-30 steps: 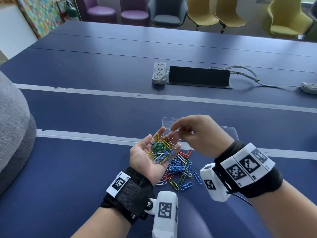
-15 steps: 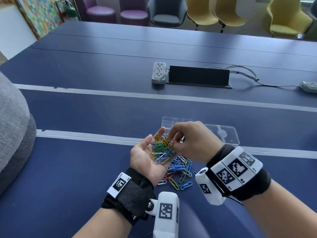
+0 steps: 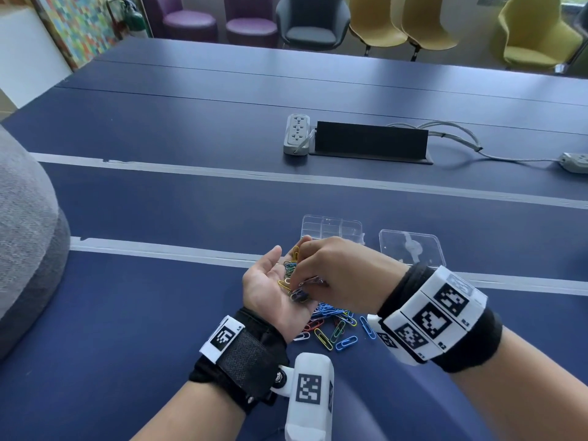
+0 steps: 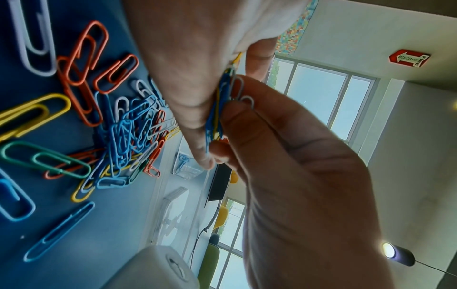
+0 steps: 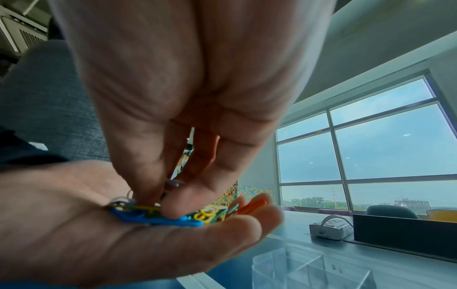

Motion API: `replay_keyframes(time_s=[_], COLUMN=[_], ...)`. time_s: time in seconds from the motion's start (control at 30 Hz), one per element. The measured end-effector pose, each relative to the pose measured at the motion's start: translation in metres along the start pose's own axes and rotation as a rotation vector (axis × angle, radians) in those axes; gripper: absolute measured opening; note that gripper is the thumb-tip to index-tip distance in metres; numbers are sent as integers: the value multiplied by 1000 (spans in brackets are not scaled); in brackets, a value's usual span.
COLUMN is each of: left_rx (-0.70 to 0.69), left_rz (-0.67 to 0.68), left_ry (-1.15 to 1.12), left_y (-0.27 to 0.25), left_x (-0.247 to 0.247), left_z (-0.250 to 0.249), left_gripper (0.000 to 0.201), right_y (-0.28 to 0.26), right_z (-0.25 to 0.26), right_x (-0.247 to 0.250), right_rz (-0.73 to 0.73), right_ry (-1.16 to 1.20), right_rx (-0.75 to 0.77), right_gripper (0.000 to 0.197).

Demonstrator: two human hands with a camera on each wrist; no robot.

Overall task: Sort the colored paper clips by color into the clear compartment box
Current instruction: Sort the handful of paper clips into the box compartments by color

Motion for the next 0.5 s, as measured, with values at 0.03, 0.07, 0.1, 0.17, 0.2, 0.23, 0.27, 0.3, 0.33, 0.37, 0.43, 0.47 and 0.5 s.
replay_keyframes(time_s=[0.03, 0.07, 0.1, 0.17, 0.2, 0.23, 0.27, 0.3, 0.33, 0.37, 0.43, 0.47, 0.5], left_rx=[-1, -4, -7, -10, -9, -7, -5, -3, 0, 3, -1, -7, -13], left_rz=[10, 16, 19, 8, -5, -13, -20, -26, -34, -41, -55, -54, -53], left_ry=[-11, -16, -15, 6, 24, 41, 53, 62, 62, 56, 46, 43, 43], left_y=[0, 0, 0, -1, -1, -1, -2, -2, -2, -1, -1, -1, -1], left_x=[1, 1, 1, 1, 0, 0, 0, 0, 1, 2, 3, 3, 2], left_z=[0, 0, 0, 1, 2, 2, 2, 1, 1, 1, 0, 1, 1], left_gripper=[46, 45, 45, 44, 43, 43, 44, 46, 47, 47, 45, 43, 41], right_y=[1, 1, 2, 4, 5, 5, 5, 5, 5, 5, 6, 7, 7], right_z=[0, 0, 0, -1, -2, -1, -2, -3, -4, -4, -5, -5, -5], right_x=[0, 0, 0, -2, -2, -3, -4, -5, -6, -7, -9, -9, -8], right_rz=[0, -2, 1, 17, 23, 25, 23, 18, 11, 6, -22, -44, -68], right_ry=[-7, -12, -14, -20, -27, -33, -34, -30, -24, -16, 15, 35, 54], right_rx=[10, 21, 24, 19, 19, 22, 27, 31, 33, 31, 41, 49, 47], right_gripper=[20, 18, 18, 17, 17, 16, 16, 16, 16, 16, 16, 15, 15])
Point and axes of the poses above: each hand's wrist, its own y-axis towards the middle knuckle, its own x-axis out of the back of the hand, z = x × y, the point moved 1 cm from there along y, towards the middle knuckle
